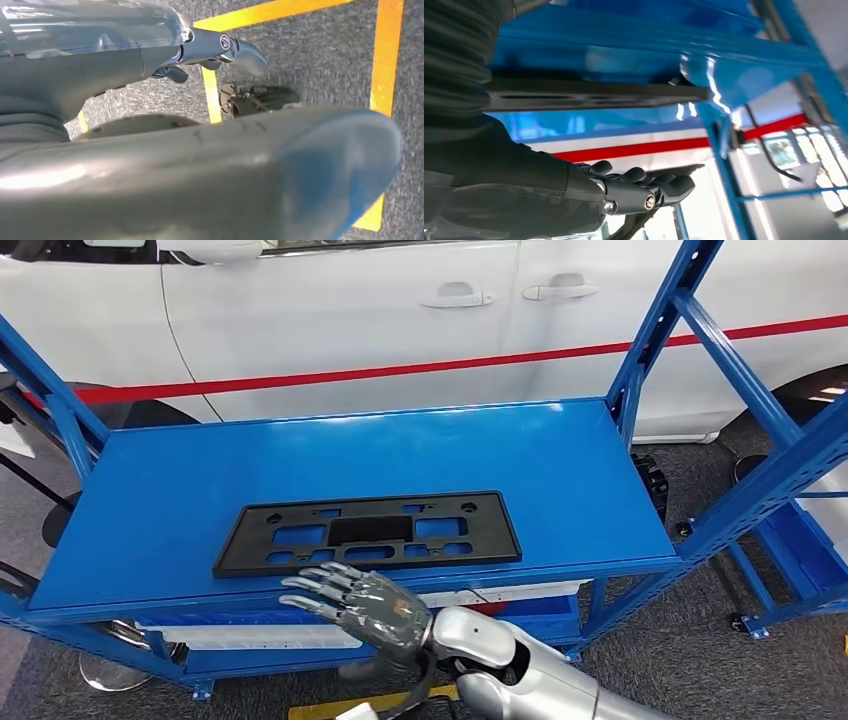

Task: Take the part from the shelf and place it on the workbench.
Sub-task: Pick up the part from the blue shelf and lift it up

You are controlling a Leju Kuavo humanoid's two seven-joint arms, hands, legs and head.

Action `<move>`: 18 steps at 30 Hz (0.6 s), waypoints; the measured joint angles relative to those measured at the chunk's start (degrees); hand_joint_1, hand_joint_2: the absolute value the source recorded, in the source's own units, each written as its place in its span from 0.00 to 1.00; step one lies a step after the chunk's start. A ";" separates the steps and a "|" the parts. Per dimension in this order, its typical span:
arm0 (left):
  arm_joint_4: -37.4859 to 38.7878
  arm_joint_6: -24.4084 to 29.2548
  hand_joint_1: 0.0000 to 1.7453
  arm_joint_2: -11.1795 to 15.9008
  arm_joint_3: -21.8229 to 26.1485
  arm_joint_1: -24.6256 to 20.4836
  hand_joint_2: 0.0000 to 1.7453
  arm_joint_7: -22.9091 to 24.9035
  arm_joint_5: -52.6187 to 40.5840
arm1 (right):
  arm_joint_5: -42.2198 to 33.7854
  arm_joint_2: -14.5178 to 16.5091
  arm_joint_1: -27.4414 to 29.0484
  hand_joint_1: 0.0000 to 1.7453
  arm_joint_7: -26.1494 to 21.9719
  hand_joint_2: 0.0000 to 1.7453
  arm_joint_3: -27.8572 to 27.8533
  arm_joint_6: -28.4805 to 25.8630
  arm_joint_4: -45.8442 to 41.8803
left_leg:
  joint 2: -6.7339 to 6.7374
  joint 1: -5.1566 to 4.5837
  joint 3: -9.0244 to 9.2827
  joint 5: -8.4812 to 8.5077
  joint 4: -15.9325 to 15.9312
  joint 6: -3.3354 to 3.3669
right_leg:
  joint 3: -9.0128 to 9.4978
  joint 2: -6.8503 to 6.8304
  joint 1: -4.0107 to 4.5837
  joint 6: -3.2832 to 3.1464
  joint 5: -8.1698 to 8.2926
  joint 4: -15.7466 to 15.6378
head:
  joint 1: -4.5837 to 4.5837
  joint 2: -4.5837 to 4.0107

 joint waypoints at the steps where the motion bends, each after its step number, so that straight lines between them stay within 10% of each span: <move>1: 0.00 0.01 0.00 -0.10 -0.04 -0.06 0.00 0.18 -0.19 | -0.38 1.79 -0.45 0.00 0.22 1.00 0.53 -0.08 1.10 | -0.01 -0.10 -0.19 -0.07 0.20 -0.33 | 0.64 0.02 0.08 -0.27 0.27 -1.63 | -0.03 0.00; 6: 0.00 0.40 0.00 -0.49 -0.20 -0.04 0.00 1.02 -0.95 | -1.57 9.65 -2.41 0.00 1.63 1.00 2.01 -1.13 6.68 | -0.01 0.19 -1.32 -1.54 2.14 -2.10 | 0.59 0.07 0.24 -2.11 0.62 -2.75 | -0.06 0.00; 11: 0.00 0.69 0.00 -0.64 -0.20 0.03 0.00 1.11 -0.98 | -3.49 16.00 -4.22 0.00 2.25 1.00 2.33 0.02 12.74 | -0.02 0.42 -7.73 -7.17 16.04 -3.00 | 0.48 -0.01 0.41 -2.68 0.77 -2.85 | -0.09 0.00; 15: 0.00 0.73 0.00 -0.70 -0.20 0.00 0.00 1.08 -0.98 | -4.10 19.62 -5.57 0.00 2.33 1.00 2.38 0.34 16.61 | -0.03 0.37 -1.85 -0.83 3.76 -2.55 | 0.53 0.15 0.52 -2.44 0.74 -2.63 | -0.08 0.00; 18: 0.00 0.76 0.00 -0.79 -0.20 -0.03 0.00 1.04 -0.98 | -4.28 21.12 -6.17 0.00 2.36 1.00 2.38 0.34 18.30 | -0.17 0.03 -0.32 -0.13 0.13 -1.64 | 0.30 0.14 0.77 -1.60 0.99 -2.70 | -0.04 0.00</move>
